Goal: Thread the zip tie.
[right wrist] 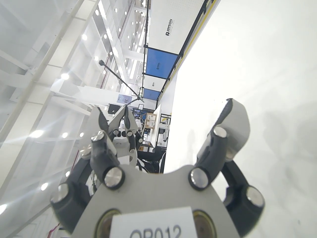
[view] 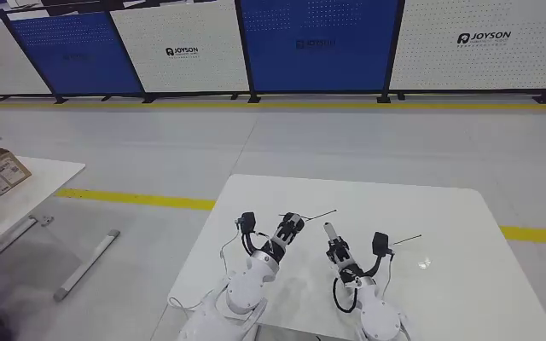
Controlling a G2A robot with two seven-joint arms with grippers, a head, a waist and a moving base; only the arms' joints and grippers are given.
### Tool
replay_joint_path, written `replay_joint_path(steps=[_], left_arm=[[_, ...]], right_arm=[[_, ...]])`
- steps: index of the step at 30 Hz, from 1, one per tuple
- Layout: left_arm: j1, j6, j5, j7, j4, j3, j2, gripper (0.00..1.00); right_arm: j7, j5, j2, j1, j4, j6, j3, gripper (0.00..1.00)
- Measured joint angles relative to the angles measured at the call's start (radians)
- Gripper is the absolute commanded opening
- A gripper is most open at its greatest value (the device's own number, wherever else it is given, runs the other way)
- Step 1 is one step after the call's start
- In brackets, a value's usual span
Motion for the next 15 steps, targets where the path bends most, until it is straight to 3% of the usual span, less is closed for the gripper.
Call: replay_joint_path(steps=[3,8,11,15], left_arm=[[-0.001,0.017,-0.042,0.013,0.001,-0.01,-0.003,0.0],[-0.005,0.045,-0.188,0.002,-0.012,-0.037,-0.01,0.0],[-0.004,0.033,-0.28,-0.02,-0.016,-0.052,-0.012,0.0],[-0.005,0.033,-0.277,-0.02,-0.016,-0.052,-0.012,0.0]], right_arm=[[-0.039,-0.106,0.004,0.005,0.003,0.022,-0.009,1.0],[-0.093,-0.275,0.008,0.014,0.013,0.022,-0.036,1.0],[-0.121,-0.278,0.004,0.012,0.014,0.023,-0.048,1.0],[-0.118,-0.274,0.004,0.012,0.014,0.022,-0.047,1.0]])
